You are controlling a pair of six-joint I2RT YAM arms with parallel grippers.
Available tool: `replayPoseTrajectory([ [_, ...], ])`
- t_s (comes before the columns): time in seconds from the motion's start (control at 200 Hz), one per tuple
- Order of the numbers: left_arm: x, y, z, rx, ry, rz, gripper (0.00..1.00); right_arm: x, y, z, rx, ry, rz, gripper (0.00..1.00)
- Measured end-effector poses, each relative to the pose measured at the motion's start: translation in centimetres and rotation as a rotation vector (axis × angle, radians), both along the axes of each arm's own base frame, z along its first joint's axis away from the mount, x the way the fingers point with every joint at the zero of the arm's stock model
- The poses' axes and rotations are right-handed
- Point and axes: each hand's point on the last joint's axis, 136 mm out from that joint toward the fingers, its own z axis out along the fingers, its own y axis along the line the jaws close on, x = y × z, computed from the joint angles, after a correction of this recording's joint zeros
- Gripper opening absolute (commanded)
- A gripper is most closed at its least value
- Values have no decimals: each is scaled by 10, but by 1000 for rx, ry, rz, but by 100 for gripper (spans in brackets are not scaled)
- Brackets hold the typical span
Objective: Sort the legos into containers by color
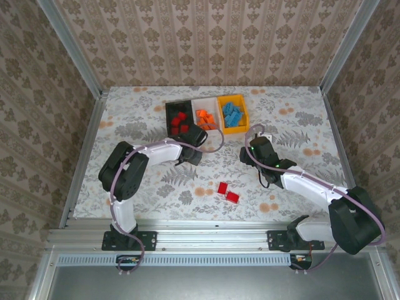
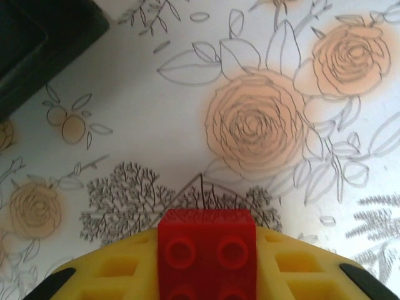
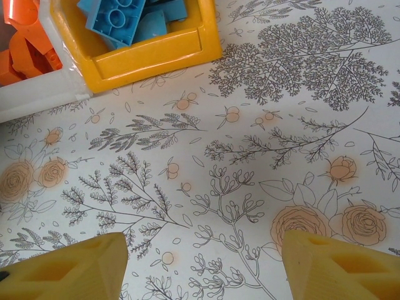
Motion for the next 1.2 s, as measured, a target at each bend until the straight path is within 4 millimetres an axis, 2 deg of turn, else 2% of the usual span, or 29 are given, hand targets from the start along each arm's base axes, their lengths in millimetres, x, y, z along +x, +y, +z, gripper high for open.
replayPoseTrajectory([
  [0.14,-1,0,25,-9,-24,1,28,0,1,0,4,2,5,68],
  [0.285,20,-6,67,-45,-98,21,26,-1,2,0,9,5,10,68],
  [0.385,48,-2,101,-73,-151,70,26,-1,3,-1,11,6,13,68],
  [0.485,95,14,131,-98,-204,160,26,-1,3,-1,11,6,13,68],
  [0.58,136,32,136,-100,-213,235,27,-1,3,-1,11,6,13,68],
  [0.685,160,49,115,-64,-171,286,32,-1,3,-1,11,6,13,68],
  [0.78,162,51,87,-21,-106,297,41,-1,3,-1,12,6,13,68],
  [0.905,154,52,65,14,-45,302,76,-1,4,-1,14,7,16,68],
  [0.955,152,53,65,15,-37,306,83,-1,4,-1,14,7,16,68],
  [1.02,152,51,72,1,-45,306,89,-1,4,-1,13,7,18,68],
  [1.085,149,49,88,-35,-68,303,92,-2,7,0,9,6,29,68],
  [1.15,137,50,113,-88,-100,297,95,-4,12,2,2,-2,52,68],
  [1.2,120,52,141,-151,-138,292,100,-7,20,3,-3,-8,83,68],
])
